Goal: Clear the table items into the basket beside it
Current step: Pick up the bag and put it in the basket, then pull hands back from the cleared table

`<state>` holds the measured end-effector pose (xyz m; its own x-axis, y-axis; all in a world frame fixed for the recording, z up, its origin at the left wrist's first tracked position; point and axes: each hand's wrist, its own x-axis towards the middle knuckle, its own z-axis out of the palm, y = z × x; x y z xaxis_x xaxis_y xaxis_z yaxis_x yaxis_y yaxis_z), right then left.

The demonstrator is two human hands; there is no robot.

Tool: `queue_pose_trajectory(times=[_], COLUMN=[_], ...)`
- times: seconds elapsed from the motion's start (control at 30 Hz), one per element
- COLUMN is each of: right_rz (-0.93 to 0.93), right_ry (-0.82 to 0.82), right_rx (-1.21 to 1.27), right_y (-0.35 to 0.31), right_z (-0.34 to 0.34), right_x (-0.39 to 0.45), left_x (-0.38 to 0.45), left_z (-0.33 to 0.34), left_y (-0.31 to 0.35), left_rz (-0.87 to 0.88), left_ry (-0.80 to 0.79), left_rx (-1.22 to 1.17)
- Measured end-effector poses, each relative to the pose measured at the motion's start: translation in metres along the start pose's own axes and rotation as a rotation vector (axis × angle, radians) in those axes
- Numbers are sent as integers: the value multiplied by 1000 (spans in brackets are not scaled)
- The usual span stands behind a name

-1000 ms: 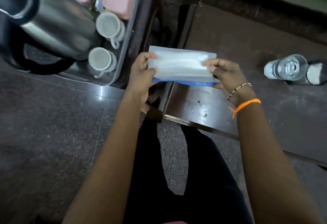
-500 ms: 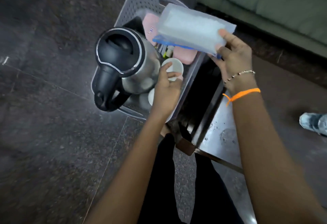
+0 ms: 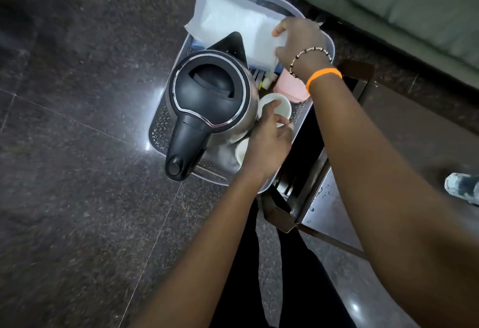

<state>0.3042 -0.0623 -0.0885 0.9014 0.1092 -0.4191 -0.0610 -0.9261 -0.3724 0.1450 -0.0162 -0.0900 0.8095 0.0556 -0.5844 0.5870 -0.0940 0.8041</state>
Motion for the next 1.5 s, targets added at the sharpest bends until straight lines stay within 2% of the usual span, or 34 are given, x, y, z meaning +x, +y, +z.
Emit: queue_pose_trajectory(times=[0.17,0.23,0.3,0.43,0.53,0.63,0.77,0.87,1.0,1.1,1.3,1.5], right_rz=[104,70,-38,-364,-393,-413,-440,-454,-381,-296,-81,142], right_ry=[9,100,147,-76,-166,-182,-191,-40,94,153,162,151], right_rx=[-171,-296,-284,-284,-397,-458,-404,-223,117,266,415,474], right_y=[1,2,0,-9,-9,-9,-8,1,37,76,177,296], right_z=[-6,-4,-1,14,26,28,24,15,4,4,4,4], right_x=[-3,-4,-3,2,7,9,10,-2,-49,-96,-195,-283], left_x=[1,0,1,0,-2,-3,-8,-13,-24,-32,-62,-103], left_z=[-6,-5,-4,-4,-5,-6,-4,0,12,27,91,197], left_y=[-2,-2,-3,-4,-6,-10,-12,-11,-12,-19,-29,-40], left_rz=[-6,-7,-9,8,-11,-30,-24,26,61,94,162,144], left_ry=[-26,-34,-29,-17,-21,-5,10,42,105,142,64,-81], left_rx=[46,55,65,111,130,166,176,159,131,150,239,308])
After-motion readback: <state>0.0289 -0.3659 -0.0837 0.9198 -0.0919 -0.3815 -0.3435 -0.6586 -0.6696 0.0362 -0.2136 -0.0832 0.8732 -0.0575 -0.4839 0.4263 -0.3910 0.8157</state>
